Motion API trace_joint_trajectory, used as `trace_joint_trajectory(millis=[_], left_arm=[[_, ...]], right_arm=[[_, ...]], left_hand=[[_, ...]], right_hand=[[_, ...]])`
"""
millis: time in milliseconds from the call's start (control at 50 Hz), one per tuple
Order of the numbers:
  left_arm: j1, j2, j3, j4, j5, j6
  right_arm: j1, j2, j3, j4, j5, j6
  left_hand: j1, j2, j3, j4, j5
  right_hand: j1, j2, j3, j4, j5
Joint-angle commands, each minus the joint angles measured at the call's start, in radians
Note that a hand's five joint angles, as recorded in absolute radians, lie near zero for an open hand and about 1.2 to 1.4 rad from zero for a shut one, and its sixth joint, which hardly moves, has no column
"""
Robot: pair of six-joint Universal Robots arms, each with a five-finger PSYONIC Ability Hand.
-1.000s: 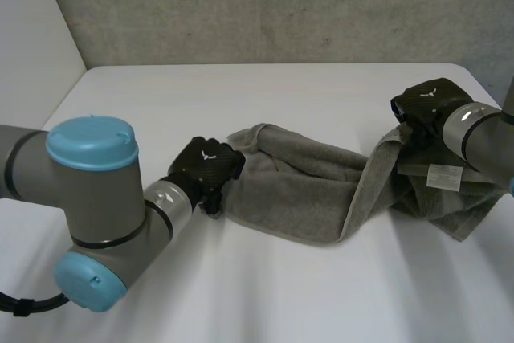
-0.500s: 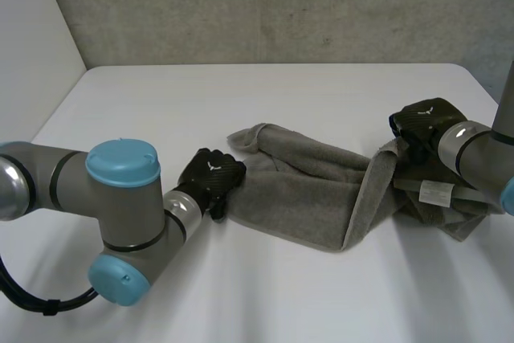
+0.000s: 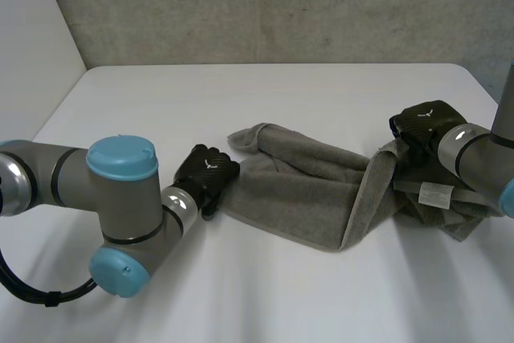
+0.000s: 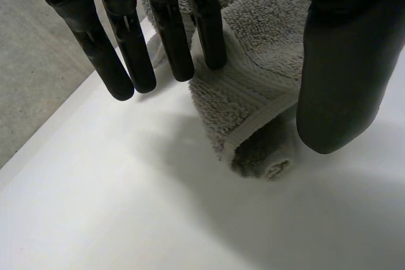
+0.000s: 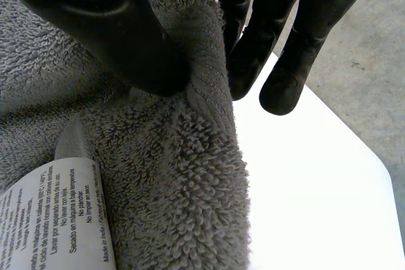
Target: Fold the towel.
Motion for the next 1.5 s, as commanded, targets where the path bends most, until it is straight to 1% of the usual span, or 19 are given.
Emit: trace_joint_trajectory(millis=[20,300,360,380,400,440,480,660,900,980,1060,1160,1200,1300,1340,1400,1440,1460,1500], left_arm=[[0.005,-0.013,0.013,0.006,0.003,-0.004],[0.004,-0.071,0.058,0.006,0.003,-0.002],[0.004,-0.076,0.07,0.006,0.003,-0.004],[0.004,-0.074,0.076,0.006,0.006,-0.004],[0.004,-0.074,0.076,0.006,0.006,-0.004],[0.004,-0.058,0.091,0.009,0.006,-0.004],[0.004,-0.039,0.105,0.009,0.005,-0.008],[0.011,0.146,0.122,0.054,-0.009,-0.027],[0.094,0.436,0.108,0.065,-0.086,-0.15],[0.172,0.533,0.105,0.042,-0.08,-0.202],[0.177,0.535,0.105,-0.032,-0.074,-0.197],[0.18,0.496,0.09,-0.141,-0.051,-0.194],[0.183,0.403,0.09,-0.158,-0.022,-0.17],[0.194,0.28,0.162,-0.143,-0.015,-0.075],[0.194,0.242,0.218,-0.127,-0.017,-0.044],[0.194,0.174,0.35,-0.091,-0.018,-0.019],[0.195,0.156,0.425,-0.065,-0.024,-0.027],[0.194,0.151,0.497,-0.031,-0.029,-0.048],[0.191,0.153,0.556,0.009,-0.035,-0.085]], right_arm=[[0.002,0.001,0.009,-0.002,-0.002,0.0],[0.001,0.018,0.011,-0.013,0.002,-0.006],[-0.001,0.018,0.008,-0.013,0.002,-0.006],[-0.001,0.018,0.008,-0.013,0.002,-0.006],[-0.002,0.018,0.008,-0.014,0.002,-0.006],[-0.005,0.018,0.006,-0.014,0.002,-0.006],[-0.01,0.016,0.0,-0.014,0.002,0.0],[-0.013,-0.05,-0.012,-0.01,0.0,0.0],[-0.013,-0.445,-0.099,0.033,0.0,-0.015],[-0.033,-0.448,-0.161,0.158,-0.005,-0.058],[-0.091,-0.36,-0.179,0.347,-0.014,-0.173],[-0.075,-0.263,-0.175,0.376,-0.002,-0.257],[-0.062,-0.241,-0.178,0.366,-0.002,-0.265],[-0.033,-0.149,-0.216,0.251,-0.011,-0.279],[-0.015,-0.081,-0.273,0.097,-0.011,-0.275],[-0.001,-0.05,-0.314,-0.002,-0.011,-0.27],[0.036,-0.013,-0.369,-0.238,-0.014,-0.259],[0.036,-0.013,-0.37,-0.24,-0.014,-0.259],[0.067,-0.011,-0.351,-0.505,-0.043,-0.252]], left_hand=[[-0.081,-0.071,-0.066,-0.078,-0.231],[-0.037,-0.027,-0.022,-0.034,-0.187],[0.154,0.164,0.168,0.157,0.004],[0.328,0.338,0.343,0.332,0.178],[0.33,0.34,0.345,0.333,0.18],[0.64,0.65,0.654,0.643,0.49],[0.749,0.759,0.763,0.752,0.599],[0.75,0.76,0.764,0.753,0.6],[0.75,0.76,0.764,0.753,0.6],[0.75,0.76,0.764,0.753,0.6],[0.75,0.76,0.764,0.753,0.6],[0.75,0.76,0.764,0.753,0.6],[0.75,0.76,0.764,0.753,0.6],[0.75,0.76,0.764,0.753,0.6],[0.75,0.76,0.764,0.753,0.6],[0.75,0.76,0.764,0.753,0.6],[0.75,0.76,0.764,0.753,0.6],[0.75,0.76,0.764,0.753,0.6],[0.75,0.76,0.764,0.753,0.6]], right_hand=[[0.08,0.087,0.076,0.058,0.061],[0.08,0.087,0.076,0.058,0.061],[0.08,0.087,0.076,0.058,0.061],[0.08,0.087,0.076,0.058,0.061],[0.08,0.087,0.076,0.058,0.061],[0.08,0.087,0.076,0.058,0.061],[0.08,0.087,0.076,0.058,0.061],[0.08,0.087,0.076,0.058,0.061],[0.08,0.087,0.076,0.058,0.061],[0.08,0.087,0.076,0.058,0.061],[0.078,0.085,0.074,0.056,0.059],[0.08,0.087,0.076,0.058,0.061],[0.08,0.087,0.076,0.058,0.061],[0.08,0.087,0.076,0.058,0.061],[0.08,0.087,0.076,0.058,0.061],[0.08,0.087,0.076,0.058,0.061],[0.08,0.087,0.076,0.058,0.061],[0.08,0.087,0.076,0.058,0.061],[0.08,0.087,0.076,0.058,0.061]])
